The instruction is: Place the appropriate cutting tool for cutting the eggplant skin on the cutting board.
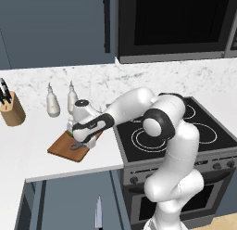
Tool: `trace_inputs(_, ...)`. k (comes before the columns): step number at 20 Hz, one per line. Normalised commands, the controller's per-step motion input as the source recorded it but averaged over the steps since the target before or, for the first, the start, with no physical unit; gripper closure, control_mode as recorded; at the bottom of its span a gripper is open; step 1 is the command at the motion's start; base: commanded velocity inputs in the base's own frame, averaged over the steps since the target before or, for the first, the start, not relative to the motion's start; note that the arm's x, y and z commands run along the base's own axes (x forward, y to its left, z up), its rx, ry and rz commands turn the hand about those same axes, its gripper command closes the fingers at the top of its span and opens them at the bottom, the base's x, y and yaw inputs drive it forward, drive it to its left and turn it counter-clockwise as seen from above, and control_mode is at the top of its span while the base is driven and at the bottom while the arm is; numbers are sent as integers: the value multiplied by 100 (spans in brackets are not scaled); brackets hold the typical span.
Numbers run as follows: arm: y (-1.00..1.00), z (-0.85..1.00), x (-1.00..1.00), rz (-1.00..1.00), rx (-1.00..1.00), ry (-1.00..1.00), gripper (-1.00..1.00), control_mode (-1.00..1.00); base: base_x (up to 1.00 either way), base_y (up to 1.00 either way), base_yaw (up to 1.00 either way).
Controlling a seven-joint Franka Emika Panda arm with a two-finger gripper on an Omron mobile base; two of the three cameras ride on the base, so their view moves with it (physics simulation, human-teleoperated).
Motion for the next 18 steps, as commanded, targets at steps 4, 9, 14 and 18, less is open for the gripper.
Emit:
trace_inputs(4, 20, -30, 13, 0, -1, 1, 100, -100, 0, 0, 0)
trace_inputs(9, 17, -33, 2, 0, -2, 0, -100, -100, 0, 0, 0)
trace_inputs(14, 3, -2, -12, 0, 0, -1, -100, -100, 0, 0, 0)
trace_inputs(18, 0, 3, -37, 0, 0, 0, -100, -100, 0, 0, 0)
